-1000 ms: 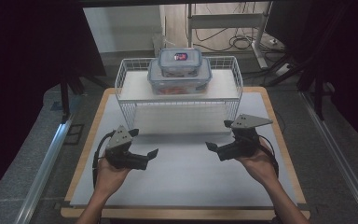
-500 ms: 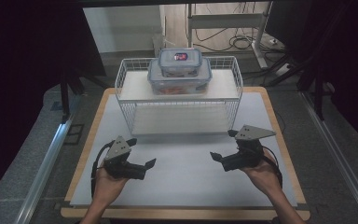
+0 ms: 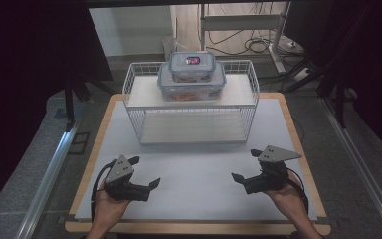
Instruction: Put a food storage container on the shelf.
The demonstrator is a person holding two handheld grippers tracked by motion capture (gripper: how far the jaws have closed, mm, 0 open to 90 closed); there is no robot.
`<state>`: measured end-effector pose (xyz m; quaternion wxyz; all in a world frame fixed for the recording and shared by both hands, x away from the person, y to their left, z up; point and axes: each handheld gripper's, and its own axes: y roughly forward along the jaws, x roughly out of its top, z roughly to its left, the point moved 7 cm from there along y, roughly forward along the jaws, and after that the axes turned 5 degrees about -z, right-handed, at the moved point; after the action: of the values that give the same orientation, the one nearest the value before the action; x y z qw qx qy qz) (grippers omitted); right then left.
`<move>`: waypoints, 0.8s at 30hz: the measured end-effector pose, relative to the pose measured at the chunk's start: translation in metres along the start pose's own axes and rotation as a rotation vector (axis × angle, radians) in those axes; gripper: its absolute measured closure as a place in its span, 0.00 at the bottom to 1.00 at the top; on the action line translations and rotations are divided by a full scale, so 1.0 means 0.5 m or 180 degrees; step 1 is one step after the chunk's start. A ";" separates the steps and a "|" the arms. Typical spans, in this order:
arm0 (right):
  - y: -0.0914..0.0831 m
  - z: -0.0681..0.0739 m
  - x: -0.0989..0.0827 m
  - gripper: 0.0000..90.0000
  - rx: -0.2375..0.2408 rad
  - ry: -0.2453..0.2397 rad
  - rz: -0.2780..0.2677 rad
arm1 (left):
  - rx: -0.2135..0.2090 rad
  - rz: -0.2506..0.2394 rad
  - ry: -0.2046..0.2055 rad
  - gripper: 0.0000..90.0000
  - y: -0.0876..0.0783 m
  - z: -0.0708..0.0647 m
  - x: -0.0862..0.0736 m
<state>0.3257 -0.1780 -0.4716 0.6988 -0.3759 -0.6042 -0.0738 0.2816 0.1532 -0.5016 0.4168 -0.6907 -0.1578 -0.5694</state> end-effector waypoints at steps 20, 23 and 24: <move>-0.043 -0.011 -0.083 0.00 -0.0182 0.0013 0.0167 | 0.0163 0.0154 -0.0119 0.02 -0.035 0.007 -0.079; -0.051 -0.016 -0.099 0.00 -0.0242 0.0009 0.0206 | 0.0186 0.0190 -0.0119 0.02 -0.036 0.007 -0.089; -0.053 -0.018 -0.104 0.00 -0.0248 0.0016 0.0212 | 0.0197 0.0199 -0.0119 0.02 -0.037 0.008 -0.092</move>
<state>0.3046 -0.2206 -0.5069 0.6872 -0.4225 -0.5862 -0.0749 0.2575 0.1790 -0.5366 0.4525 -0.6927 -0.1614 -0.5379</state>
